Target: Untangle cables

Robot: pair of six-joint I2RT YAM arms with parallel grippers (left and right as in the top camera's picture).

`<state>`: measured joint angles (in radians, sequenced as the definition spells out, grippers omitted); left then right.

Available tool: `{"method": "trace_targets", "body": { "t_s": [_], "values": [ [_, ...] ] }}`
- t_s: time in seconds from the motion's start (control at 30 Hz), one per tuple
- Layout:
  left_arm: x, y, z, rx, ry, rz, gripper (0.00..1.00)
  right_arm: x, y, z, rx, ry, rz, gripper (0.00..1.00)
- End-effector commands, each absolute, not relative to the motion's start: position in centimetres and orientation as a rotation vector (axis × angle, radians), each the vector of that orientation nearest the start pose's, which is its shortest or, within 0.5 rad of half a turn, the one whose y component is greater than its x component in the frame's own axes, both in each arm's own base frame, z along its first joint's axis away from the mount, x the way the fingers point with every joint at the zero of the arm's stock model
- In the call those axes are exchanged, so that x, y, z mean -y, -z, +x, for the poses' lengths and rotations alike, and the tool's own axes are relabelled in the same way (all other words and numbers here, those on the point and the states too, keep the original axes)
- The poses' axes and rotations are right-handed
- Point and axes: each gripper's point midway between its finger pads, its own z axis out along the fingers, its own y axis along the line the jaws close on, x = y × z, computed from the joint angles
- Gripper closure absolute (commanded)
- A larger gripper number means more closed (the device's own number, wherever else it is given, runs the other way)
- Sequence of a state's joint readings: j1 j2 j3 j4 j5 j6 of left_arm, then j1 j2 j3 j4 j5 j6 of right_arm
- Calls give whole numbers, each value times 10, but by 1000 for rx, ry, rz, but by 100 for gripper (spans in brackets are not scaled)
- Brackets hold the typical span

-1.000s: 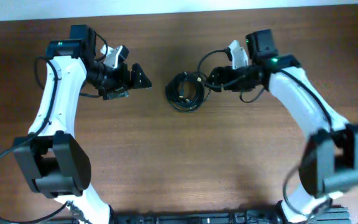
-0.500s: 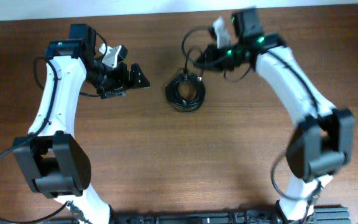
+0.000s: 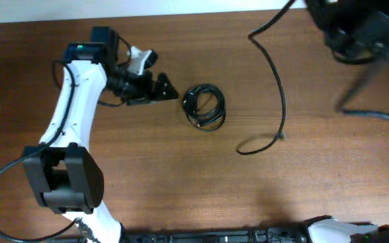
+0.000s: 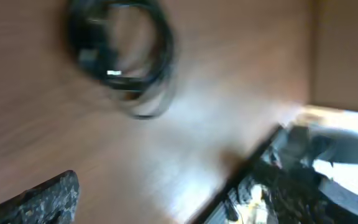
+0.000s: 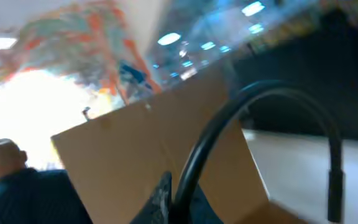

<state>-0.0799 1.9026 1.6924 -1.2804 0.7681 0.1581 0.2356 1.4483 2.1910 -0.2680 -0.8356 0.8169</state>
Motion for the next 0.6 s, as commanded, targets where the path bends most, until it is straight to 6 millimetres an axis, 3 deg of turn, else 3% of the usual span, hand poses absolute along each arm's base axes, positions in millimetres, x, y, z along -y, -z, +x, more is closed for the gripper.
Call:
{"method": "trace_targets", "body": {
  "t_s": [0.0, 0.1, 0.23, 0.27, 0.37, 0.47, 0.53, 0.57],
  "values": [
    [186, -219, 356, -2464, 1438, 652, 1, -186, -642, 296, -1464, -1329, -251, 96],
    [190, -270, 344, -2251, 1417, 798, 1, -186, -612, 306, -1605, -1334, -163, 96],
    [203, -363, 305, -1829, 1413, 999, 1, -192, -578, 321, -1751, -1351, -89, 96],
    [209, -375, 299, -1751, 1406, 1048, 1, -201, -568, 322, -1807, -1398, -57, 96],
    [228, -386, 295, -1687, 1409, 1104, 1, -244, -551, 316, -1888, -1493, -117, 96],
    [232, -394, 301, -1687, 1426, 1075, 1, -278, -534, 312, -1980, -1603, -87, 96],
    [233, -401, 293, -1639, 1493, 1091, 0, -282, -533, 316, -1978, -1605, -91, 96],
    [233, -407, 286, -1601, 1544, 1103, 5, -282, -534, 316, -1970, -1606, -95, 96]
  ]
}}
